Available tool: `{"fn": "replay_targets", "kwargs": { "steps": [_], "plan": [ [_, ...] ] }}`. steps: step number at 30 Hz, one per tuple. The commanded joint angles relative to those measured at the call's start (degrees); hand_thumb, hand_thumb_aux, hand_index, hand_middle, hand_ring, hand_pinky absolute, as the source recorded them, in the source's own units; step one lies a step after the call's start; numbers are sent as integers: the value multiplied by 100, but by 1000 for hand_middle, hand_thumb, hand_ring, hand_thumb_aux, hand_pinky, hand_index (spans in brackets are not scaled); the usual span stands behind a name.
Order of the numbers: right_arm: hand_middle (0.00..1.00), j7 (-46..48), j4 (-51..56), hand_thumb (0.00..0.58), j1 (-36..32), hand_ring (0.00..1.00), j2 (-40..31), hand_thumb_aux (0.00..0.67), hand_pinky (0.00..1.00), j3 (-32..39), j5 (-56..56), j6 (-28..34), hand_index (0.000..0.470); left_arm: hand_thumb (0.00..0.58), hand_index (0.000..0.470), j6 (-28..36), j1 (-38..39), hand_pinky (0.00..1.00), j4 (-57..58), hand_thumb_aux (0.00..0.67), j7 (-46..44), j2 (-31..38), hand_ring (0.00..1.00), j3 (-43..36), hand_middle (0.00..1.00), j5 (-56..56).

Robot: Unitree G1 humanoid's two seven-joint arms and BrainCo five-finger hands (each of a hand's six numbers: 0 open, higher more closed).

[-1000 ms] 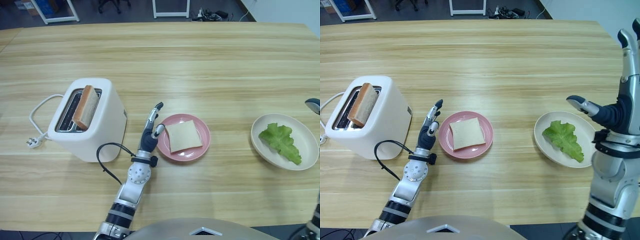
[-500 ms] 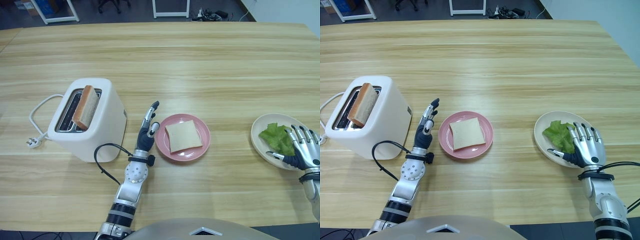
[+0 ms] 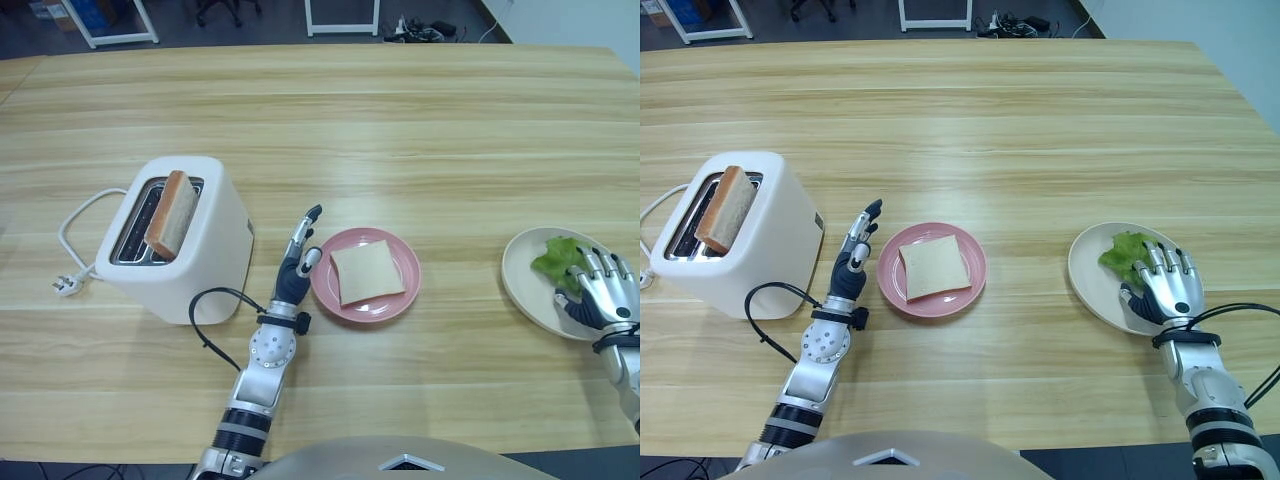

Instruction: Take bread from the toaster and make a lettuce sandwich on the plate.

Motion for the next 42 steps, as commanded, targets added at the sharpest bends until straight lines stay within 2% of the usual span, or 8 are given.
{"fn": "replay_targets", "kwargs": {
  "steps": [1,4,5,15,19,23,30,42],
  "plan": [
    [0,84,-50,496,35,0,-54,415,0,276,129,12,291,0,0,94,61,0,-25,0,-48,-8,0,42,0,66],
    [0,35,-47,578,63,0,-159,633,0,266,242,112,444,0,0,97,94,0,-32,0,-54,-11,0,28,0,78],
    [0,7,-83,580,78,0,-190,670,0,239,284,143,470,0,0,96,99,0,-16,0,-54,-10,0,21,0,88],
    [0,-59,-1061,580,348,0,-355,670,0,32,519,457,470,0,0,78,124,0,18,0,-44,-25,0,12,0,173],
    [0,49,-2282,580,532,0,-156,670,0,-187,855,307,470,0,0,58,128,0,54,0,-39,-37,0,25,0,150],
    [0,504,-3189,580,-201,0,498,670,0,140,1331,-39,470,0,0,42,87,0,122,0,-69,-123,0,59,0,-17],
    [0,1120,-2505,580,-2012,0,1951,670,0,1254,1311,-337,470,0,0,10,-40,0,284,0,-128,-188,0,80,0,-56],
    [0,1193,-1426,580,-1284,0,2641,670,0,2707,989,-998,470,0,0,-23,-95,0,432,0,-50,-317,0,98,0,13]
  ]
}}
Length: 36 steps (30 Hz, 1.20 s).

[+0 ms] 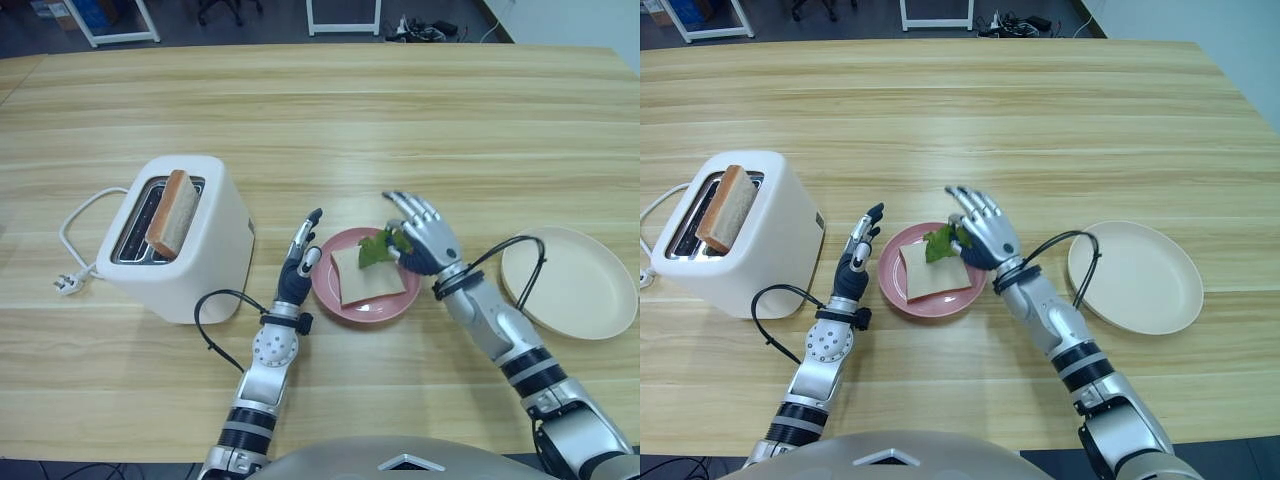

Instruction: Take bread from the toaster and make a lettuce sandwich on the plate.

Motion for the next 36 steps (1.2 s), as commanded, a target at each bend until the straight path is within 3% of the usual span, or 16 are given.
{"fn": "replay_targets", "kwargs": {
  "steps": [1,10,17,22,30,33,36],
  "plan": [
    [0,45,125,580,209,0,248,670,0,347,-84,-109,470,0,0,-2,-46,0,98,0,34,-48,0,1,0,73],
    [0,100,33,580,211,0,341,670,0,378,37,-166,470,0,0,-56,-120,0,248,0,64,-64,0,18,0,87],
    [0,75,-367,580,-109,0,379,670,0,-151,285,-36,470,0,0,-103,-121,0,344,0,101,-76,0,20,0,94],
    [0,98,-169,580,-838,0,427,670,0,-469,319,119,470,0,0,-123,-131,0,388,0,102,-82,0,25,0,95],
    [0,-72,1379,580,-2314,0,588,670,0,-542,449,-13,470,0,0,-184,-164,0,523,0,105,-105,0,29,0,110],
    [0,-112,1468,580,-2310,0,659,670,0,-411,413,-104,470,0,0,-188,-141,0,521,0,102,-111,0,33,0,117],
    [0,-90,1408,580,-1890,0,695,670,0,-184,379,-219,470,0,0,-181,-130,0,504,0,100,-106,0,46,0,112]
  ]
}}
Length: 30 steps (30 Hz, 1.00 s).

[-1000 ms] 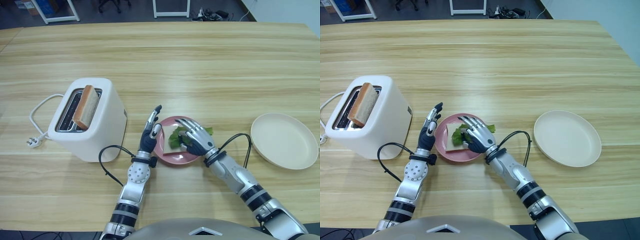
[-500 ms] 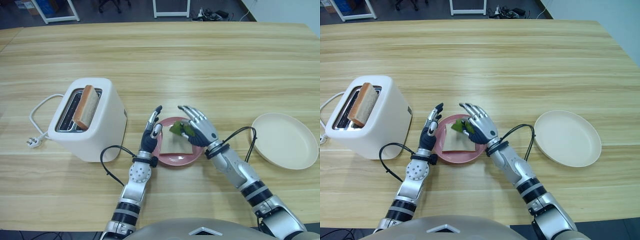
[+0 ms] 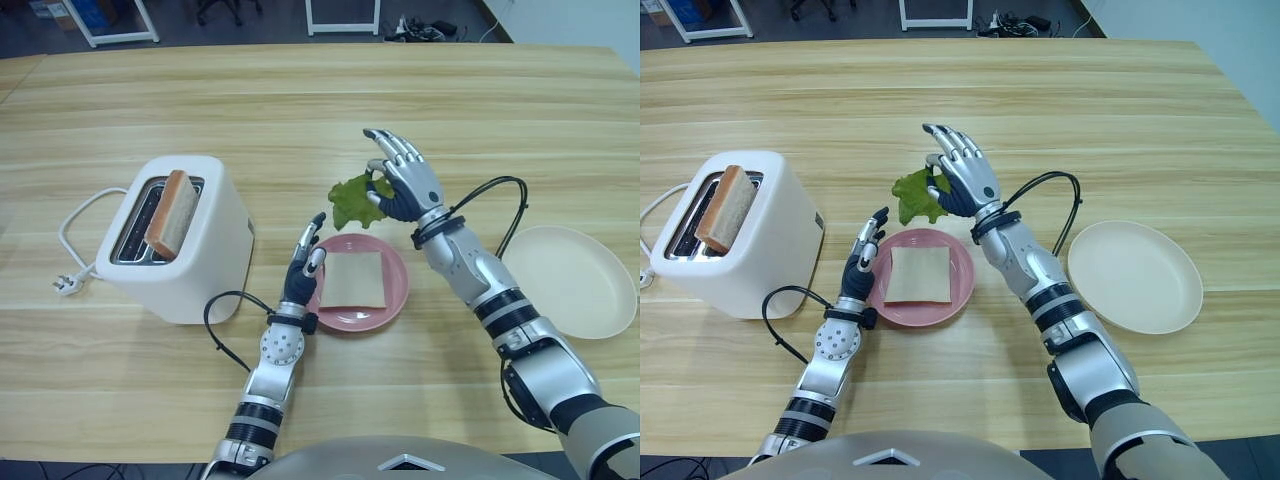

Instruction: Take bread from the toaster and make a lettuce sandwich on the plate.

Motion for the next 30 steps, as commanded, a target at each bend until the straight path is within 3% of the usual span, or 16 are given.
{"fn": "replay_targets", "kwargs": {
  "steps": [1,4,10,23,30],
  "plan": [
    [0,45,-8,580,552,0,84,670,0,325,-30,-157,470,0,0,12,32,0,33,0,4,22,0,30,0,48],
    [0,95,95,580,1002,0,203,670,0,671,-93,-270,470,0,0,28,49,0,10,0,-2,-29,0,66,0,-45],
    [0,48,255,580,1280,0,261,670,0,933,-130,-328,470,0,0,5,-2,0,-47,0,500,-178,0,449,0,-52],
    [0,423,-1432,580,1923,0,-169,670,0,498,37,-186,470,0,0,-274,9,0,6,0,868,-214,0,504,0,254],
    [0,634,-1730,580,2257,0,-248,670,0,516,-40,-130,470,0,0,-278,24,0,15,0,839,-197,0,521,0,253]
  ]
}}
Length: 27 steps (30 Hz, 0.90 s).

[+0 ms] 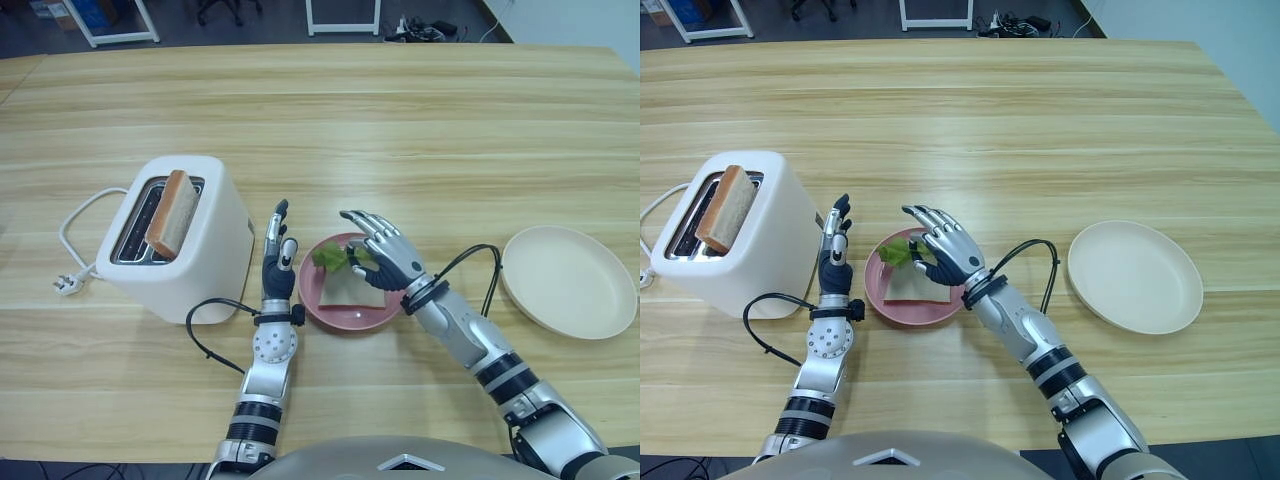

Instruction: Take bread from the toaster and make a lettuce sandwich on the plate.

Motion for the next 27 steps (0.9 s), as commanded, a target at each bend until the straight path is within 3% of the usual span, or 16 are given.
{"fn": "replay_targets", "kwargs": {
  "steps": [1,6,7,9,10,11,12,18,22,24,27],
  "plan": [
    [0,167,-106,580,253,0,-114,670,0,11,-20,36,470,0,0,12,42,0,34,0,-34,41,0,-5,0,39],
    [0,395,19,580,373,0,-219,670,0,105,-122,79,470,0,0,31,55,0,15,0,-44,55,0,10,0,40],
    [0,410,26,568,407,0,-239,575,0,107,-122,70,404,0,0,31,53,0,17,0,-45,58,0,11,0,41],
    [0,424,-83,554,503,0,-273,528,0,60,-56,58,370,0,0,30,33,0,44,0,-52,69,0,19,0,37],
    [0,439,-141,512,537,0,-281,441,0,23,13,35,310,0,0,31,25,0,58,0,-51,75,0,25,0,37],
    [0,490,-194,413,567,0,-290,310,0,-14,109,6,217,0,0,32,18,0,71,0,-50,78,0,29,0,39],
    [0,562,-258,0,602,0,-294,0,0,-73,268,-49,0,0,0,31,16,0,80,0,-46,79,0,27,0,50],
    [0,1139,-1294,0,918,0,-315,0,0,-676,1500,-215,0,0,0,-9,-18,0,112,0,-28,117,0,25,0,110],
    [0,1797,-2165,0,1073,0,-298,0,0,-1295,2798,82,0,0,0,-145,157,0,-549,0,-264,217,0,-149,0,119],
    [0,1569,-2169,0,1031,0,-271,0,0,-1523,2539,173,0,0,0,-25,371,0,-1493,0,-601,302,0,-276,0,-72],
    [0,568,-1920,0,954,0,-391,0,0,-1567,1077,230,0,0,0,793,737,0,-3641,0,-1412,714,0,-344,0,-749]
  ]
}}
